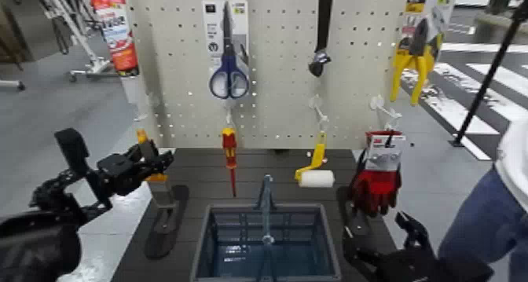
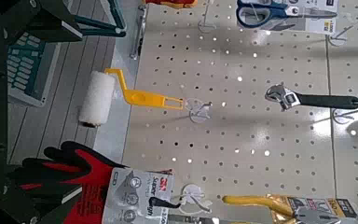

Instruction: Put the yellow paint brush into the crate.

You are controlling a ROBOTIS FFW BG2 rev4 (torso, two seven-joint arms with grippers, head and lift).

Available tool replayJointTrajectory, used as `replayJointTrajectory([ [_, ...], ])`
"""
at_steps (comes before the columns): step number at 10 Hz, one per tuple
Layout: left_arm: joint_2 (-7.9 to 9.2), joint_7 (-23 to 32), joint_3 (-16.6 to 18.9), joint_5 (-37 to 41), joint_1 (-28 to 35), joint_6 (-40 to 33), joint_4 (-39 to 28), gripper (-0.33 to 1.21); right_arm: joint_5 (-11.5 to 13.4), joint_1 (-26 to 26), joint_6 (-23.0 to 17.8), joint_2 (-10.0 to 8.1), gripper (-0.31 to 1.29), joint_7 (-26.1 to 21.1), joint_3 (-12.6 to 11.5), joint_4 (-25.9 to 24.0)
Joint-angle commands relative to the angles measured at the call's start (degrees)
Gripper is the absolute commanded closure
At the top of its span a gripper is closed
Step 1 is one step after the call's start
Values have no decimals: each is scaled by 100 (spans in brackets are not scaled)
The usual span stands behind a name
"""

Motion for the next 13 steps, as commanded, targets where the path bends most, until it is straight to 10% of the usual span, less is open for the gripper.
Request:
replayJointTrajectory([
  [1,-6,87,-30,-101,9,223,-89,102,0,0,0,0,16,0,-11,3],
  [13,-6,34,-48,-66,44,346,-335,103,-44,-27,0,0,16,53,-11,38],
])
